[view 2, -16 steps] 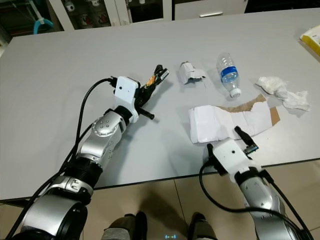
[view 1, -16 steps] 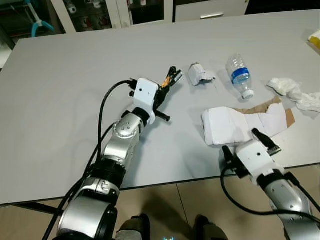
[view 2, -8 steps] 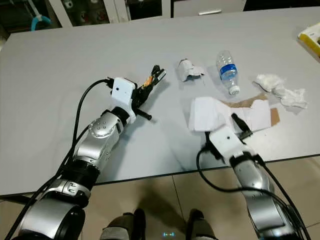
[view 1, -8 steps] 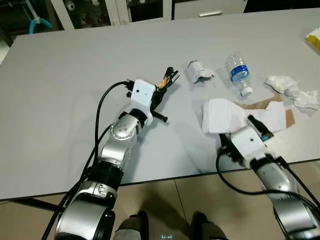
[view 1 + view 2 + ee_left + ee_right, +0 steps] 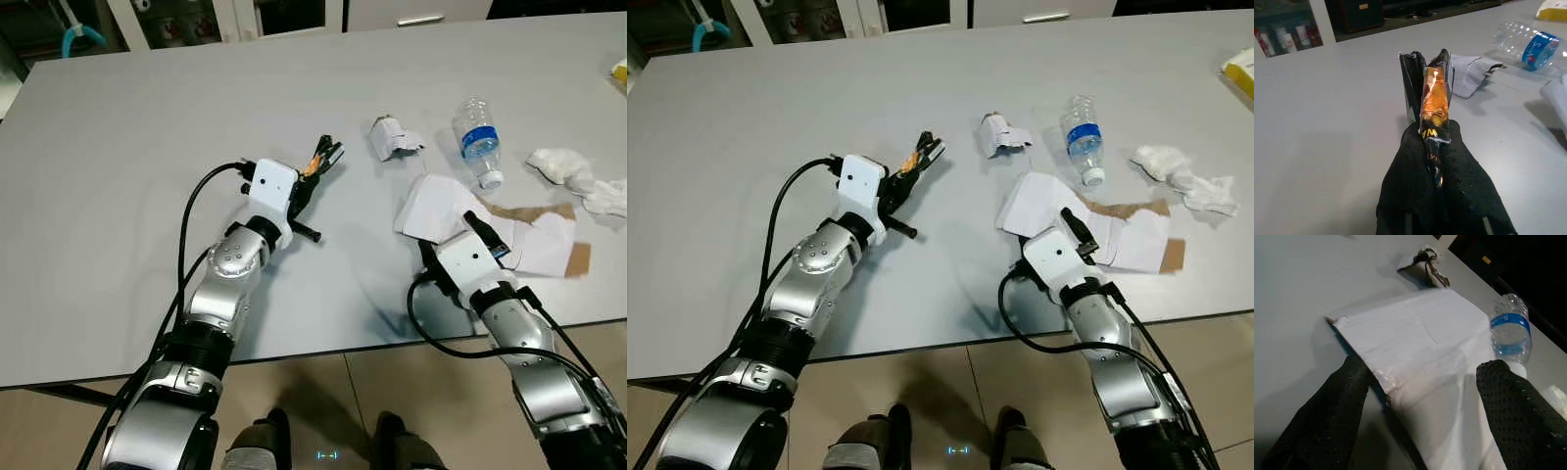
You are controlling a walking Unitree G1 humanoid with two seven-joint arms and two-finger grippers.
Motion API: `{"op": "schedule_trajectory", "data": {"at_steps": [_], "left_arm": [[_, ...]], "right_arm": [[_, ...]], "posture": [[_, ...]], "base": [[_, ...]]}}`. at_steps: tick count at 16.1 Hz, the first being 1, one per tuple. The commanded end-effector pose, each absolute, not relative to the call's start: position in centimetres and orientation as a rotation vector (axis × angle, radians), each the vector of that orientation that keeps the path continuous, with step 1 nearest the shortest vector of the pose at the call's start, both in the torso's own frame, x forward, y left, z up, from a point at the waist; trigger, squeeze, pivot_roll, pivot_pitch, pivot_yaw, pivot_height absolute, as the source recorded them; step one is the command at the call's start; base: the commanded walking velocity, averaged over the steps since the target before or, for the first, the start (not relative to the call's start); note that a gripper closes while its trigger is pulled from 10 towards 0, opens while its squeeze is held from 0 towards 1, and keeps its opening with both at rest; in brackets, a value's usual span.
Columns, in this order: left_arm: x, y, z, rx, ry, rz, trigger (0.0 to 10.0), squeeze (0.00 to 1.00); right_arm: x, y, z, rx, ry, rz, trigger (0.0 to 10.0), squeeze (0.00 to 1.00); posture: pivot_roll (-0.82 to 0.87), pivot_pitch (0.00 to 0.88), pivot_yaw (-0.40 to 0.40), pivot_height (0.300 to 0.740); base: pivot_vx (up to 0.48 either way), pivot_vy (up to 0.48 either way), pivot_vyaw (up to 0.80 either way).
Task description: Picking trash to rubbish bin
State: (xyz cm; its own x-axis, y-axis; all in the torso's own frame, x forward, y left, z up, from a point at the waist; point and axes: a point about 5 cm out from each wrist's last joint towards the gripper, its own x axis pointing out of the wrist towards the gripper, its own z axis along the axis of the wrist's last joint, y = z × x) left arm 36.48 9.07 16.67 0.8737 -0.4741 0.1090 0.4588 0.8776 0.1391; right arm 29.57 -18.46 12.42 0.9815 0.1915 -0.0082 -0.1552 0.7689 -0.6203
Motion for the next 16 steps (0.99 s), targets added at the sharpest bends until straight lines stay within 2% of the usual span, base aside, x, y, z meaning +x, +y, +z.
{"op": "schedule_trajectory", "data": {"at_steps": [1, 16], "left_arm": [[36.33, 9.19, 16.86, 0.121, -0.148, -0.487, 10.0, 0.0], [36.27, 9.05, 17.0, 0.12, -0.148, -0.485, 10.0, 0.0]], "right_arm": [[28.76, -18.64, 9.39, -0.669, 0.079, 0.224, 0.0, 0.0], [28.94, -18.71, 9.26, -0.658, 0.056, 0.205, 0.0, 0.0]], "posture": [[0.15, 0.27, 0.09, 0.74], [0.15, 0.261, 0.092, 0.74]], "base": [[0.0, 0.0, 0.0], [0.0, 0.0, 0.0]]}}
